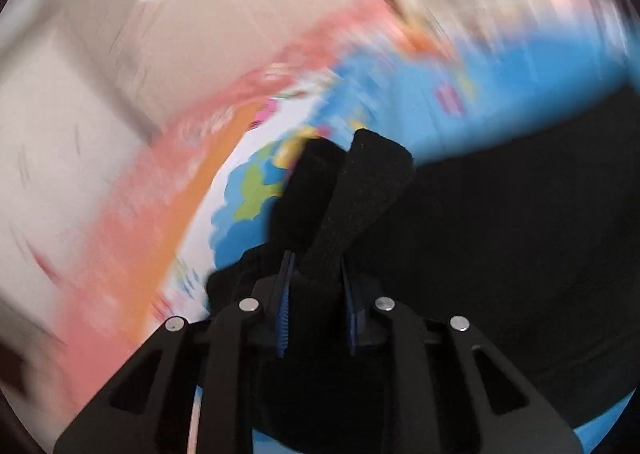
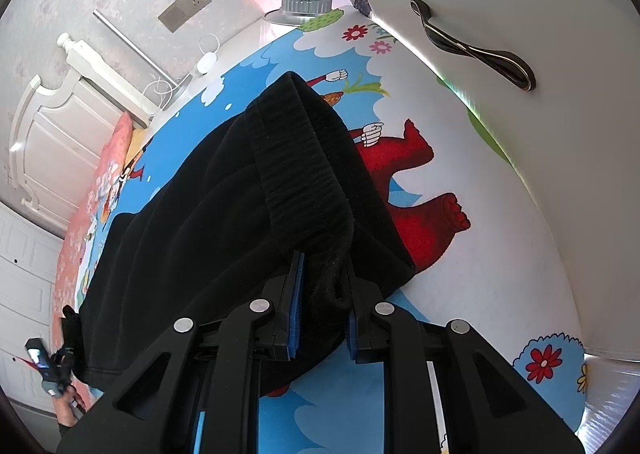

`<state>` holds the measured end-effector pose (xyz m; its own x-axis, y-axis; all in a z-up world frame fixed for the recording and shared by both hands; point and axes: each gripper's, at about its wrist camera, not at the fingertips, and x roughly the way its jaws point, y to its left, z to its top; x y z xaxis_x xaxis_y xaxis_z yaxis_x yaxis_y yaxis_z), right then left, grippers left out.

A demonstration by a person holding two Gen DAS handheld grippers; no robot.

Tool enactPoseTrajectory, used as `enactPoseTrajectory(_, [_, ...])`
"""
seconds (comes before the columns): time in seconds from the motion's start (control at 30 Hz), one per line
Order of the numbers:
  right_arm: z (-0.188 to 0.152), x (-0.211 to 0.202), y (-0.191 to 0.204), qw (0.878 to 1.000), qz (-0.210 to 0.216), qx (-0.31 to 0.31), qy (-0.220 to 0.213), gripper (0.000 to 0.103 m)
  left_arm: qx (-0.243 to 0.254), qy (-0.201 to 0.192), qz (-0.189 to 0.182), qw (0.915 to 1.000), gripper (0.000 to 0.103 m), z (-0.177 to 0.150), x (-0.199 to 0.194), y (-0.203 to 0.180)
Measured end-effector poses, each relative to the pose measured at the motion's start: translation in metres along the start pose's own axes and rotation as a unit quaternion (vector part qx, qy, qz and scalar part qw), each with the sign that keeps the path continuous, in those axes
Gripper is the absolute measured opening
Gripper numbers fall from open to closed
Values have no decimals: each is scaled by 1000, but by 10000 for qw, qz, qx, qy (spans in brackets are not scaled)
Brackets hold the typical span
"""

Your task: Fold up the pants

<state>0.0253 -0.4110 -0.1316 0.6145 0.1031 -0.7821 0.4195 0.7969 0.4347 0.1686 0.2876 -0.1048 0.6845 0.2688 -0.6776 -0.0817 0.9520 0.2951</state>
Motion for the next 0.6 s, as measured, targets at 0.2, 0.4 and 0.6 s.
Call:
enactPoseTrajectory(0.2, [2,2,3,10000,-50,-75,14,18,-4588,347,-1689,8717,23,-94,35,187])
enactPoseTrajectory(0.4, [4,1,2,9999,-40,-72,79,18,-5416,197,-2474,8032,33,-140,66,199])
enactPoseTrajectory(0.6, [18,-21,25,9982,-198,-518,-223,17,-5197,-181,-2049,8292,5,-117,24,203])
